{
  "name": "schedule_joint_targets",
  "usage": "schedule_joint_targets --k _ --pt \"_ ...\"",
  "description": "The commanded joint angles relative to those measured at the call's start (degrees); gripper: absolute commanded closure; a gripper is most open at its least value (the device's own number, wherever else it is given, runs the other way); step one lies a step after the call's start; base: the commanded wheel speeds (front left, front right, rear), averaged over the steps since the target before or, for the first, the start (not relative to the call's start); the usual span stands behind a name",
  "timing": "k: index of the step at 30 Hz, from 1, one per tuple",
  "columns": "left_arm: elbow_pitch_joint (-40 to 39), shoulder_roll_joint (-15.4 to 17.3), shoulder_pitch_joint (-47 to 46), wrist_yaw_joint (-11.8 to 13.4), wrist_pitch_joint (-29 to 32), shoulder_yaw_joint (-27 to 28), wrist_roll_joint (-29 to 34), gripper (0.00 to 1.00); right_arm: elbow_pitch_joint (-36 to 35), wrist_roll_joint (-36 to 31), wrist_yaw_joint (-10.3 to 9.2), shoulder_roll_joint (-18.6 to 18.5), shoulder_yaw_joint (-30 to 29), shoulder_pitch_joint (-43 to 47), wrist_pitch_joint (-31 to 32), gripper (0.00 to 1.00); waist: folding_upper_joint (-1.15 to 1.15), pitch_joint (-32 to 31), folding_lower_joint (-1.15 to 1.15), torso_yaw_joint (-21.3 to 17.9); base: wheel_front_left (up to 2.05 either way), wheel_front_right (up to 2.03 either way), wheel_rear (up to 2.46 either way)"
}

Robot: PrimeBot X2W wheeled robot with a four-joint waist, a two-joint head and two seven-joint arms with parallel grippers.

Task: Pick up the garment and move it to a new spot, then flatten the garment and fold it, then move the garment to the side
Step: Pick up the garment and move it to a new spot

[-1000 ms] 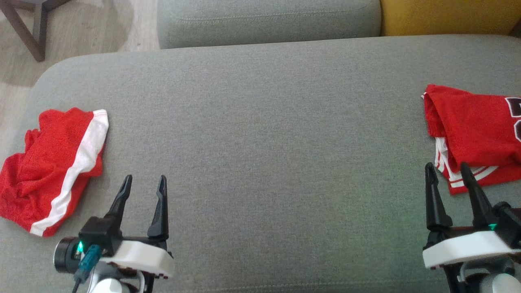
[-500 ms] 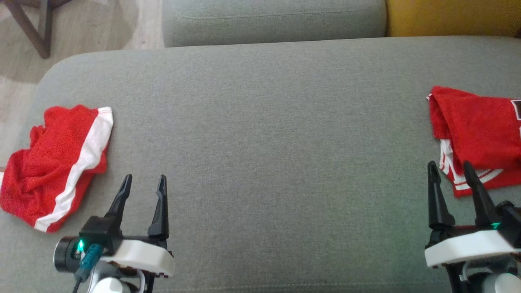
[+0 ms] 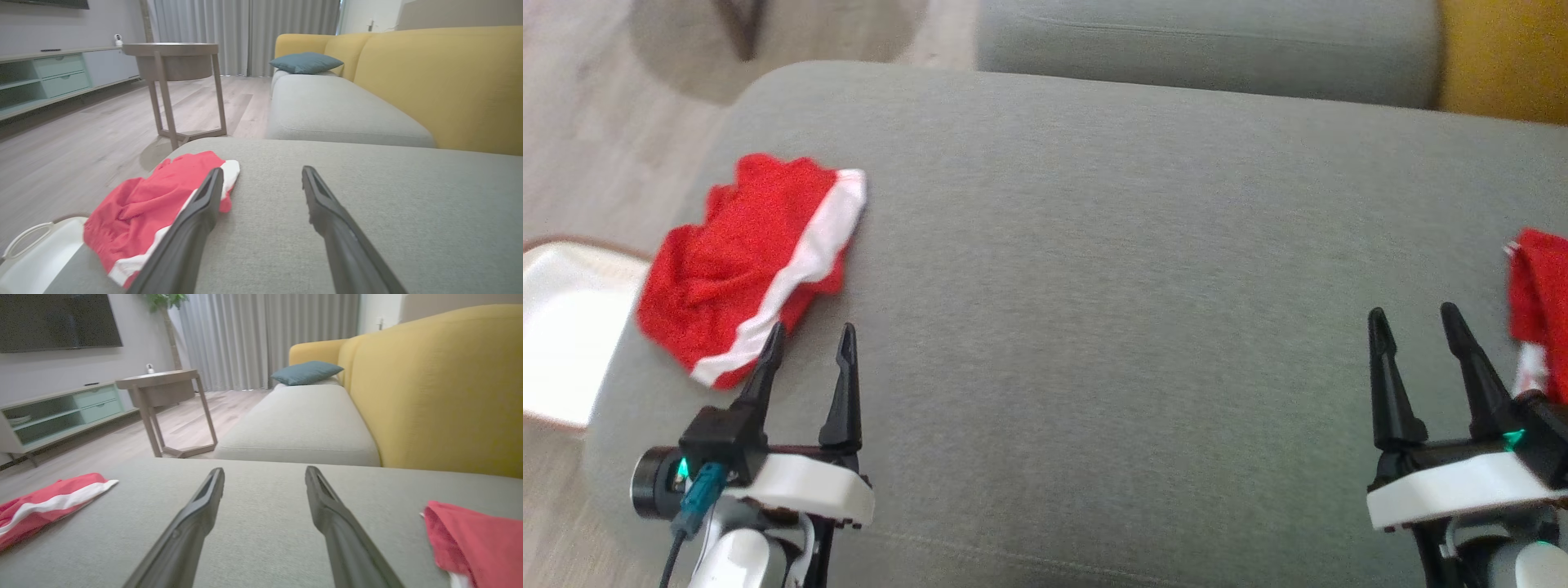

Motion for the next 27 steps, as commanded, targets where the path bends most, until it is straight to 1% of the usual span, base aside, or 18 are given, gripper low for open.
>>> schedule_joint_targets --k 1,2,3,4,9,15,21,23,27 --pt "-1.4 0.5 -3.3 0.0 -0.8 2.2 -0.4 0.0 -2.7 -0.6 0.37 -0.3 1.7 -1.1 0.3 0.0 0.0 0.0 0.0 4.1 0.0 0.0 0.0" --pt "-1.3 0.5 -3.6 -0.1 -0.9 2.5 -0.4 0.0 -3.2 -0.7 0.37 -0.3 2.1 -1.1 0.6 0.0 0.0 -0.1 0.0 5.9 0.0 0.0 0.0" --pt "-1.3 0.4 -3.7 -0.1 -1.0 2.7 -0.4 0.0 -3.4 -0.8 0.37 -0.3 2.3 -1.1 0.8 0.0 0.0 -0.1 0.0 6.7 0.0 0.0 0.0" --pt "-1.3 0.4 -3.7 -0.1 -1.0 2.7 -0.4 0.0 -3.4 -0.8 0.37 -0.3 2.3 -1.1 0.8 0.0 0.0 -0.1 0.0 6.7 0.0 0.0 0.0" --pt "-1.4 0.4 -3.8 -0.1 -1.1 3.7 -0.5 0.0 -4.3 -1.2 0.37 -0.3 2.9 -1.2 1.3 0.0 0.0 -0.1 0.0 9.8 0.0 0.0 0.0" --pt "-2.0 0.2 -3.7 -0.4 -1.2 4.6 -0.2 0.0 -5.0 -1.9 0.37 -0.3 2.3 -1.6 1.8 0.0 0.0 0.5 0.0 11.9 0.0 0.0 0.0" --pt "-2.3 -0.7 -5.1 -1.0 -1.2 5.7 0.3 0.0 -6.0 -2.2 0.37 -0.3 2.5 -2.6 2.6 0.0 0.0 3.3 0.0 12.3 0.0 0.0 0.0" --pt "-1.6 -1.4 -6.7 -1.7 -1.2 6.2 0.0 0.0 -6.8 -2.6 0.37 -0.3 2.8 -3.6 3.3 0.0 0.0 5.5 0.0 11.9 0.0 0.0 0.0" --pt "1.0 -3.1 -12.6 -3.5 -1.2 6.6 -0.2 0.0 -9.3 -4.2 0.37 -0.8 2.8 -5.8 5.4 0.0 0.0 12.0 0.0 10.8 0.0 0.0 0.0"
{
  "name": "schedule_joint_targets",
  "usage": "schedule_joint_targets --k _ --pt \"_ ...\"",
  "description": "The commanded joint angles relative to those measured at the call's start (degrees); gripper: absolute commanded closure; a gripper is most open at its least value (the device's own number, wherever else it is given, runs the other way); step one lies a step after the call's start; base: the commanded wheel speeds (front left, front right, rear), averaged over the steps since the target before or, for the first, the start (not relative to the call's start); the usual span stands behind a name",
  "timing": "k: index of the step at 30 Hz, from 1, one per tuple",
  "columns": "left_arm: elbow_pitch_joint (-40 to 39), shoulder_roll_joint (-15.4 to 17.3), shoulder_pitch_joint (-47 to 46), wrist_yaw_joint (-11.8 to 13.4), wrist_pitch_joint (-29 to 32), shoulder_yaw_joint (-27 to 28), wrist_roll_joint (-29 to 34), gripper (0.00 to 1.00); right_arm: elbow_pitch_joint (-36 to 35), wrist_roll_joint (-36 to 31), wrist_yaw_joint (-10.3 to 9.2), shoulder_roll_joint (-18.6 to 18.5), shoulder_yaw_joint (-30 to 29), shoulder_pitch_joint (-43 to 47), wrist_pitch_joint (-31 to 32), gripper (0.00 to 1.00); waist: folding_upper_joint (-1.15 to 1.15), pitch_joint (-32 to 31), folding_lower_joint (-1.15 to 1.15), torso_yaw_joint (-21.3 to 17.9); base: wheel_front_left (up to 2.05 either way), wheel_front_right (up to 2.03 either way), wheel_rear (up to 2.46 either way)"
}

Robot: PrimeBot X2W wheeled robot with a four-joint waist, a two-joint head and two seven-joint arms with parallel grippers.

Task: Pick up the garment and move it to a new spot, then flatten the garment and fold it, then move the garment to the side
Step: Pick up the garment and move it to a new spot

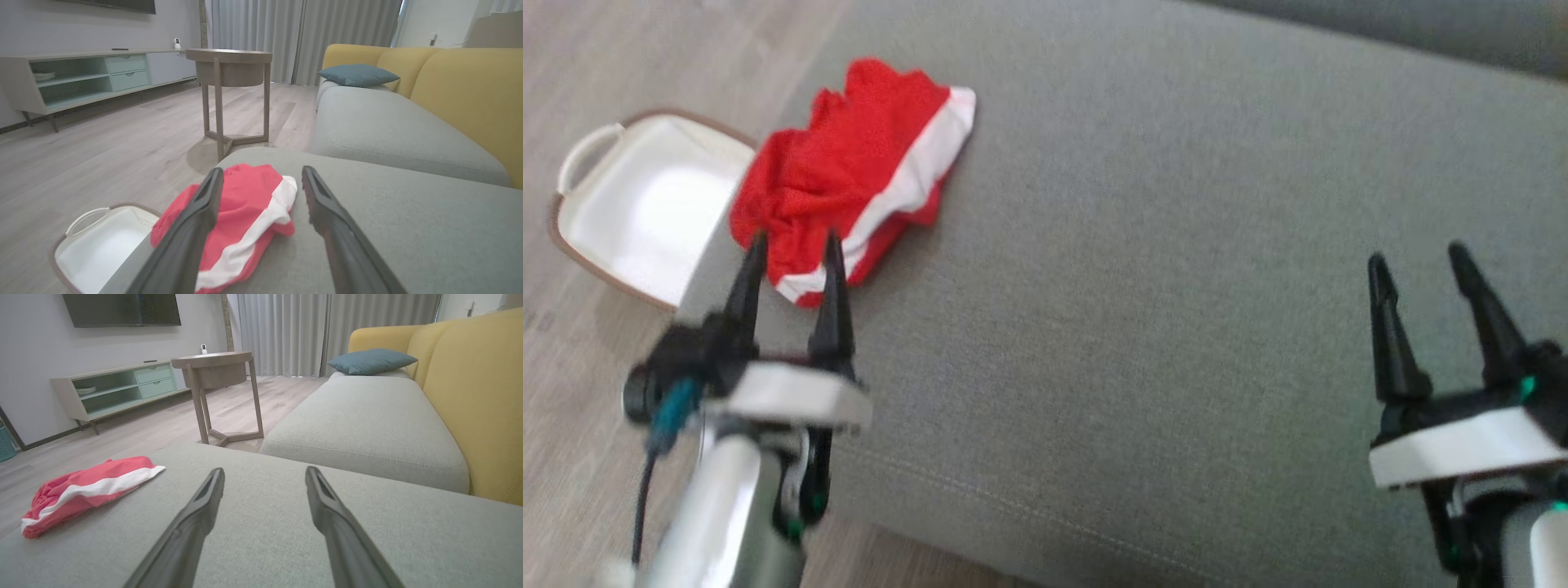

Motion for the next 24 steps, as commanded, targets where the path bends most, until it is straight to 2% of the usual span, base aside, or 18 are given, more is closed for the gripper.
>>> schedule_joint_targets --k 1,6,11,18,23,24 --pt "-0.1 0.0 -6.5 -0.8 -0.7 2.7 0.2 0.0 -3.5 -0.8 0.37 -1.0 1.4 -3.5 1.1 0.0 0.0 6.8 0.0 -1.5 0.0 0.0 0.0" --pt "9.6 -1.8 -16.2 -3.4 -0.7 4.4 -1.3 0.0 -6.8 -1.5 0.37 -3.0 0.0 -6.0 3.4 0.0 0.0 14.7 0.0 -2.6 0.0 0.0 0.0" --pt "25.3 -2.3 -26.3 -7.0 0.1 4.7 -3.7 0.0 -9.0 -1.7 0.37 -4.6 -1.1 -7.7 5.0 0.0 0.0 19.3 0.0 -3.0 0.0 0.0 0.0" --pt "44.9 -1.2 -37.3 -9.5 6.0 4.7 -5.4 0.0 -9.5 -1.1 0.37 -5.8 -1.1 -9.5 5.5 0.0 0.0 21.6 0.0 -3.7 0.0 0.0 0.0" --pt "52.3 -0.6 -40.6 -9.9 11.2 4.0 -5.6 0.0 -8.7 -0.7 0.37 -5.5 -1.2 -9.9 5.2 0.0 0.0 21.3 0.0 -4.1 0.0 0.0 0.0" --pt "53.3 -0.4 -41.2 -10.1 11.6 4.0 -5.7 0.58 -8.4 -0.7 0.37 -5.4 -1.2 -9.9 5.1 0.0 0.0 21.1 0.0 -4.1 0.0 0.0 0.0"
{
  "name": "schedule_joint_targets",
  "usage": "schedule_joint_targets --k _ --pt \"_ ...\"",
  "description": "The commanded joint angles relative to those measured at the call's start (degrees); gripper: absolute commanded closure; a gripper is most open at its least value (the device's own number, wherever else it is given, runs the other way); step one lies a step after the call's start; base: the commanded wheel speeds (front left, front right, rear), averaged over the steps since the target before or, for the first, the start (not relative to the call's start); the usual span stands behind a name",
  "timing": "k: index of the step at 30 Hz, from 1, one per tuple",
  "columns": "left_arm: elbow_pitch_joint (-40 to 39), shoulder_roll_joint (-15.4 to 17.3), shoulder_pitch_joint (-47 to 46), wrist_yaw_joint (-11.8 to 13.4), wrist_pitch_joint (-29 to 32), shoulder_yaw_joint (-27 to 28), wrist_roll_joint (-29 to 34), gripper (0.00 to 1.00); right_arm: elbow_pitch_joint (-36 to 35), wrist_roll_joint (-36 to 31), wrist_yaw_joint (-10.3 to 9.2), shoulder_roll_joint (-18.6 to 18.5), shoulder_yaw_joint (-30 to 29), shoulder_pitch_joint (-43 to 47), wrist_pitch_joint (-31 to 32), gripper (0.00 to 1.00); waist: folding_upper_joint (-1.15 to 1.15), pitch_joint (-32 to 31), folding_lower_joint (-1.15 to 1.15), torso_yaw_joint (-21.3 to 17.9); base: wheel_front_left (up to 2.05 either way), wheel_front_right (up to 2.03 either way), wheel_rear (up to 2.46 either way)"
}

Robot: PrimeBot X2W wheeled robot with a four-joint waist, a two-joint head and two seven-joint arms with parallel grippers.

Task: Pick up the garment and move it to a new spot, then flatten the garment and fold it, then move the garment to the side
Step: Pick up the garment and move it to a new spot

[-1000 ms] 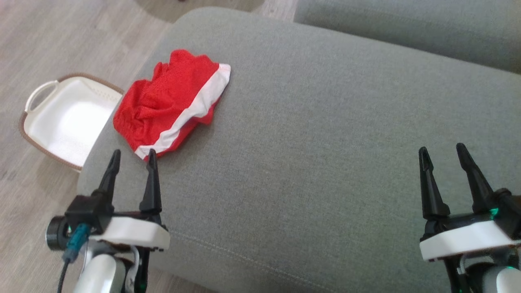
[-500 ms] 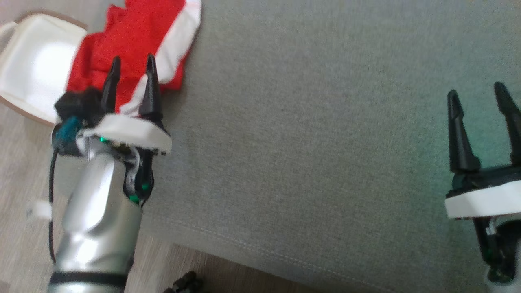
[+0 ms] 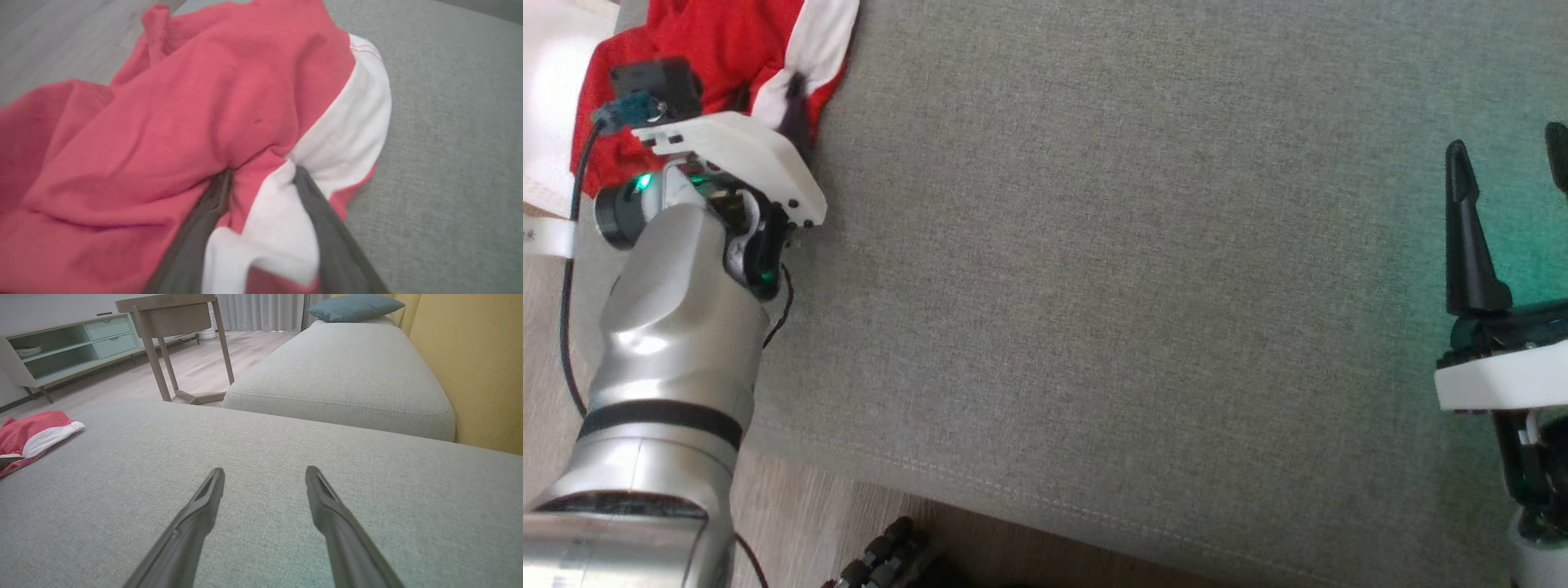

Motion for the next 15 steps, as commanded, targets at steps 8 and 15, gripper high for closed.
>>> schedule_joint_targets --k 8,15 --pt "0.6 4.3 1.0 1.7 -8.5 0.5 0.9 1.0 0.6 -0.4 0.37 0.6 1.6 0.1 -2.0 0.0 0.0 -5.1 0.0 -0.3 0.0 0.0 0.0" --pt "-15.8 6.4 8.6 4.2 -11.3 1.9 2.8 1.0 3.9 0.5 0.37 2.9 2.0 2.4 -4.9 0.0 0.0 -14.3 0.0 -2.3 0.0 0.0 0.0"
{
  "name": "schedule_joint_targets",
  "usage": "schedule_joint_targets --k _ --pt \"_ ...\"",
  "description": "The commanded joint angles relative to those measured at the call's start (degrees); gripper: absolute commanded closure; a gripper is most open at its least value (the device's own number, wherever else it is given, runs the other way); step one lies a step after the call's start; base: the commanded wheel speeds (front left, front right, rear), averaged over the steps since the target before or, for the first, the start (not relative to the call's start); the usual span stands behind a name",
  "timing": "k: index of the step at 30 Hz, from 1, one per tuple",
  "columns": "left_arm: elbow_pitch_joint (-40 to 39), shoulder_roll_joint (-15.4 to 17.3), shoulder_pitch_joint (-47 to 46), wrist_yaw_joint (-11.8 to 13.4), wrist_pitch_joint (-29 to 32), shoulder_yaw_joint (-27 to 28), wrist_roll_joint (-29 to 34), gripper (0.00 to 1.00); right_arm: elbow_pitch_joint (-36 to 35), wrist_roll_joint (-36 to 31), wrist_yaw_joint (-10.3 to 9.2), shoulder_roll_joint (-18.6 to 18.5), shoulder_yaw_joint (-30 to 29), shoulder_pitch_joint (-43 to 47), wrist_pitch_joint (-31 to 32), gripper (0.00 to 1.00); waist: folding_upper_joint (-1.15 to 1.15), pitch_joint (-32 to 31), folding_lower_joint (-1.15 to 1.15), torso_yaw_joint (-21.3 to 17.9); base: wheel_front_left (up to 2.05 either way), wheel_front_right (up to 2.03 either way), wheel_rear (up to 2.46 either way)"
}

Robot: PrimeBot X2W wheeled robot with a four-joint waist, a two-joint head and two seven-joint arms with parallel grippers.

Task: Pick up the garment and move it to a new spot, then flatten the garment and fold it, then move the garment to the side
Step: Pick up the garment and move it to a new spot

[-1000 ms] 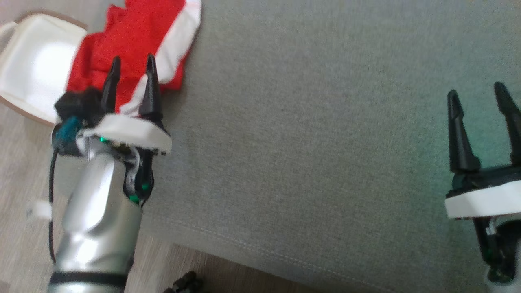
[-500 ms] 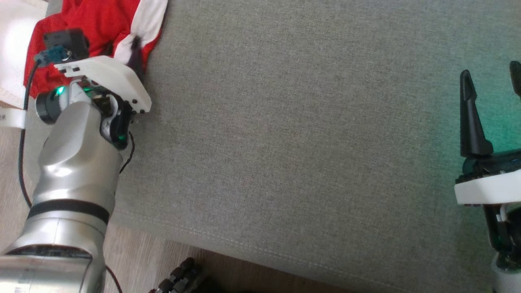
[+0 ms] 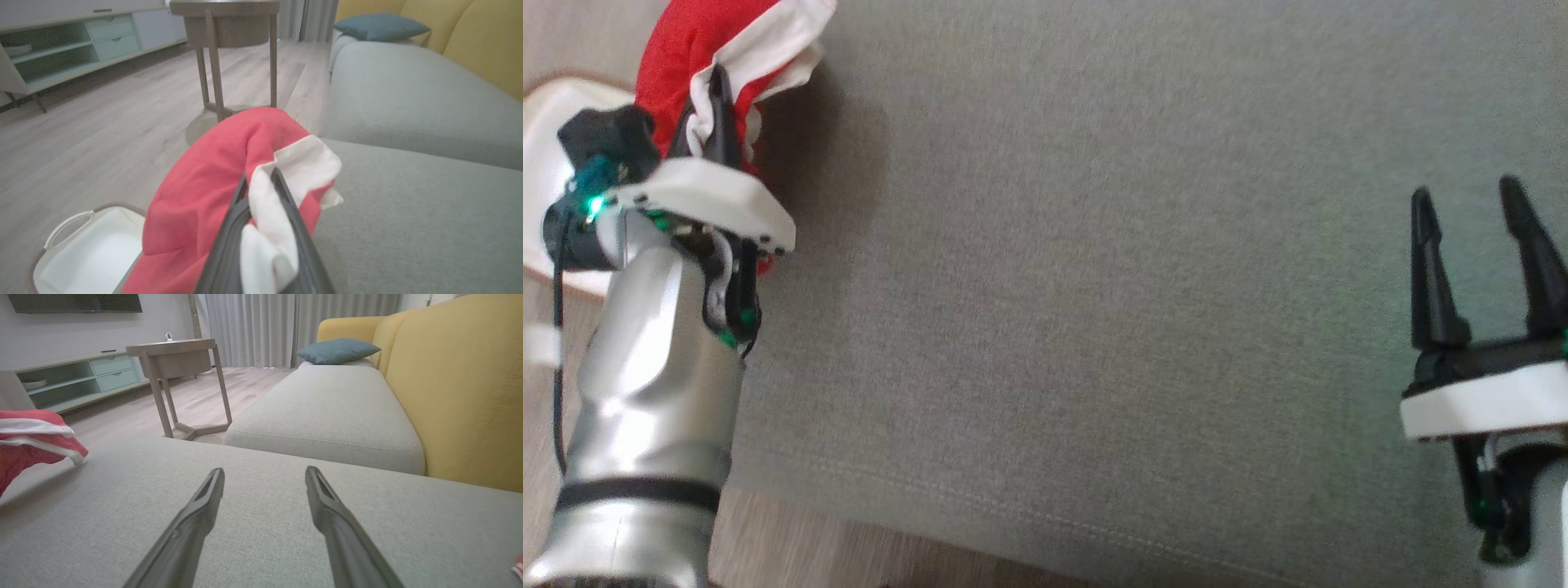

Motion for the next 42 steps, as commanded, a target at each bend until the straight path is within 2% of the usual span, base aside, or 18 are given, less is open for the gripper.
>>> schedule_joint_targets --k 1,7,12,17,22,25,26,27,31,35,36,37,42 --pt "-5.1 3.2 1.5 0.8 -0.7 1.9 0.8 1.0 -1.4 0.5 0.37 0.5 1.6 0.7 -0.9 0.0 0.0 -4.3 0.0 -1.6 0.0 0.0 0.0" --pt "-22.7 3.0 13.3 3.1 -0.2 0.9 2.1 1.0 0.5 1.6 0.37 1.8 2.5 2.8 -2.5 0.0 0.0 -9.8 0.0 -5.1 0.0 0.0 0.0" --pt "-36.7 2.4 21.0 4.5 3.8 -1.5 2.6 1.0 1.3 2.7 0.37 2.2 2.7 3.7 -3.6 0.0 0.0 -11.3 0.0 -9.7 0.0 0.0 0.0" --pt "-44.1 1.1 23.5 3.8 7.3 -5.6 3.1 1.0 2.1 4.2 0.37 2.4 2.9 3.4 -4.8 0.0 0.0 -10.0 0.0 -15.6 0.0 0.0 0.0" --pt "-43.8 -1.0 21.2 1.9 8.9 -10.7 4.4 1.0 3.5 6.6 0.37 2.4 3.0 2.8 -6.5 0.0 0.0 -7.6 0.0 -22.2 0.0 0.0 0.0" --pt "-41.2 -1.7 19.5 0.2 9.6 -14.1 5.8 1.0 4.4 7.5 0.37 2.4 3.0 2.5 -7.6 0.0 0.0 -6.0 0.0 -25.3 0.0 0.0 0.0" --pt "-41.2 -1.7 19.5 0.2 9.6 -14.1 5.8 1.0 4.4 7.5 0.37 2.4 3.0 2.5 -7.6 0.0 0.0 -6.0 0.0 -25.3 0.0 0.0 0.0" --pt "-38.6 -1.9 19.0 -0.9 10.2 -16.5 6.9 1.0 5.1 8.1 0.37 2.4 3.0 2.4 -8.2 0.0 0.0 -5.0 0.0 -26.9 0.0 0.0 0.0" --pt "-32.6 -1.3 18.7 -3.4 12.3 -20.9 8.9 1.0 6.2 9.2 0.37 2.4 3.0 2.0 -9.6 0.0 0.0 -3.2 0.0 -28.6 0.0 0.0 0.0" --pt "-28.2 -0.7 18.7 -5.7 13.9 -24.6 9.6 1.0 7.1 9.6 0.37 2.4 2.8 1.7 -10.4 0.0 0.0 -2.0 0.0 -28.2 0.0 0.0 0.0" --pt "-27.9 -0.8 18.8 -6.0 13.6 -25.1 9.3 0.75 7.3 9.6 0.37 2.4 2.8 1.6 -10.5 0.0 0.0 -1.9 0.0 -27.8 0.0 0.0 0.0" --pt "-27.7 -1.0 18.9 -6.2 13.3 -25.6 9.1 0.0 7.5 9.5 0.37 2.4 2.8 1.5 -10.5 0.0 0.0 -1.9 0.0 -27.3 0.0 0.0 0.0" --pt "-29.9 -1.7 19.9 -6.2 8.9 -26.5 8.4 0.0 7.8 8.9 0.37 2.4 2.7 1.2 -10.3 0.0 0.0 -3.0 0.0 -24.2 0.0 0.0 0.0"
